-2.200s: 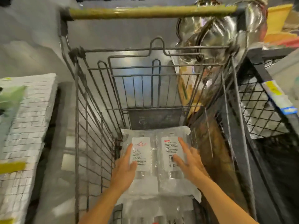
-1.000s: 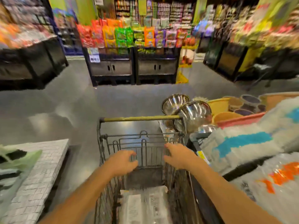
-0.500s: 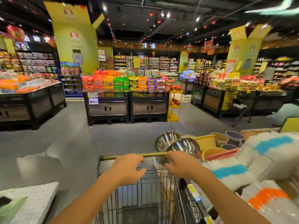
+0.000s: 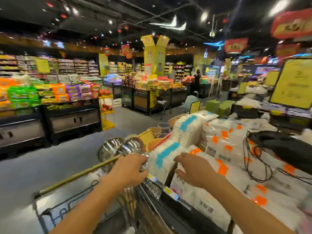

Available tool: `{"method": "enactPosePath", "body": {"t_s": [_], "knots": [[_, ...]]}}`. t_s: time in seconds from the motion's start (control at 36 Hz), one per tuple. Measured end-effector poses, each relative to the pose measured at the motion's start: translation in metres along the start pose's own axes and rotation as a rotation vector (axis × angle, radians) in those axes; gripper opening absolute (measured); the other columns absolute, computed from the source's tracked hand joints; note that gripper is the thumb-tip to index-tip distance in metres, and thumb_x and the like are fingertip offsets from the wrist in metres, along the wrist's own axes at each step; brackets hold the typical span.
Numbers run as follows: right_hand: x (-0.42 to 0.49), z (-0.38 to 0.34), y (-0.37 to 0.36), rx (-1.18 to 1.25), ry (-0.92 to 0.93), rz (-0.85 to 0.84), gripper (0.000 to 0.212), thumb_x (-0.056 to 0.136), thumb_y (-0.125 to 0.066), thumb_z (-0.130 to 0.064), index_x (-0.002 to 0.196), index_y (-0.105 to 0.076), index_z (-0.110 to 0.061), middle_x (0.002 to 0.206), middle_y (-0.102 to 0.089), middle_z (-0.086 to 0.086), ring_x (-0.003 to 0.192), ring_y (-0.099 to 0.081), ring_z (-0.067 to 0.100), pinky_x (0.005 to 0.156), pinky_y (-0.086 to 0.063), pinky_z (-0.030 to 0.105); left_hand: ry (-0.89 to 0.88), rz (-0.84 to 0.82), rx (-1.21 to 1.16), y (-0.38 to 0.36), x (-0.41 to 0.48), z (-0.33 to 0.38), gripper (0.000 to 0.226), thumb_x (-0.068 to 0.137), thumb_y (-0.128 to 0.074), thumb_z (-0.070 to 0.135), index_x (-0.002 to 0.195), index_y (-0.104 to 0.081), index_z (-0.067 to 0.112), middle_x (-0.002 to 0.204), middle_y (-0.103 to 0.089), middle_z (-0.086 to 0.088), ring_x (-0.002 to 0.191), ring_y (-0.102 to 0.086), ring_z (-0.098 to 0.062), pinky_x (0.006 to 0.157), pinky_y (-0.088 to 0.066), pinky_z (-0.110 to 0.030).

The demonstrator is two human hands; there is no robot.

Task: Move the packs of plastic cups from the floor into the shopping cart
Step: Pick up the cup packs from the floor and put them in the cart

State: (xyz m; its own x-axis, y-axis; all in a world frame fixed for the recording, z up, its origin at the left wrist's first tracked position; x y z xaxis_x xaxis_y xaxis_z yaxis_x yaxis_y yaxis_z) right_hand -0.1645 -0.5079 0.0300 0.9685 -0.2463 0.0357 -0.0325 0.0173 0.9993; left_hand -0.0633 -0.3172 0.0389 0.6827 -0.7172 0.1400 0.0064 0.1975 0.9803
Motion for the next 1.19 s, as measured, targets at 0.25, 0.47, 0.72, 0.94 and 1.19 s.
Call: {"method": "enactPosePath", "body": {"t_s": [0.25,0.47,0.72,0.94,1.19], "knots": [[-0.162,0.096,0.025,-0.032,-0.374,0.048,0.045,0.107,-0.049,-0.043,0.15,-0.046,-0.03,0.149,-0.055,0.0,0.133,-0.057,0.029,0.104,-0.054,0.046,-0.33,-0.031,-0.106,-0.013,0.001,0.158,0.046,0.092,-0.05,0.056,0.135,-0.049,0.038,0.136,-0.053,0.01,0.12,-0.052,-0.015,0.103,-0.041,-0.034],[-0.354,0.163,0.039,-0.085,-0.736,0.066,0.046,0.107,-0.048,-0.038,0.151,-0.047,-0.024,0.148,-0.056,0.004,0.133,-0.057,0.032,0.103,-0.052,0.043,-0.721,-0.08,-0.112,-0.029,-0.043,0.341,0.048,0.093,-0.049,0.051,0.138,-0.048,0.034,0.139,-0.053,0.007,0.123,-0.052,-0.017,0.103,-0.042,-0.034],[-0.602,0.185,0.049,-0.091,-1.112,0.051,0.049,0.107,-0.047,-0.04,0.155,-0.043,-0.028,0.15,-0.054,0.006,0.136,-0.055,0.033,0.103,-0.051,0.044,-1.086,-0.171,-0.123,-0.045,-0.172,0.545,0.052,0.092,-0.046,0.053,0.139,-0.045,0.032,0.143,-0.047,0.005,0.131,-0.044,-0.019,0.103,-0.036,-0.033],[-0.819,0.17,0.047,-0.107,-1.404,0.077,0.043,0.108,-0.047,-0.044,0.146,-0.05,-0.024,0.132,-0.06,0.006,0.115,-0.063,0.03,0.085,-0.059,0.044,-1.351,-0.294,-0.224,-0.054,-0.324,0.688,0.055,0.089,-0.049,0.053,0.14,-0.047,0.033,0.142,-0.05,0.005,0.128,-0.048,-0.016,0.104,-0.039,-0.032],[-1.0,0.099,0.033,-0.014,-1.773,0.084,0.047,0.107,-0.05,-0.041,0.15,-0.048,-0.025,0.144,-0.059,0.005,0.13,-0.06,0.029,0.104,-0.054,0.047,-1.682,-0.375,-0.274,-0.057,-0.482,0.795,0.029,0.094,-0.052,0.04,0.115,-0.056,0.021,0.112,-0.061,-0.004,0.098,-0.057,-0.022,0.079,-0.044,-0.033]]}}
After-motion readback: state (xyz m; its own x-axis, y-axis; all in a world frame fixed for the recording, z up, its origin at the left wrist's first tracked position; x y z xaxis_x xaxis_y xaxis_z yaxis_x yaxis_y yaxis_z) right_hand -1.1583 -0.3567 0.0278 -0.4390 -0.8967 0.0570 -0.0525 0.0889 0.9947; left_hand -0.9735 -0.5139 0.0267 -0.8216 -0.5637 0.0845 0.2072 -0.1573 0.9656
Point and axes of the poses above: each hand's wrist, its own x-axis towards the middle knuckle, its own y-axis out of the back of the hand, z = x × y, the point moved 4 cm from there along x, towards the middle knuckle
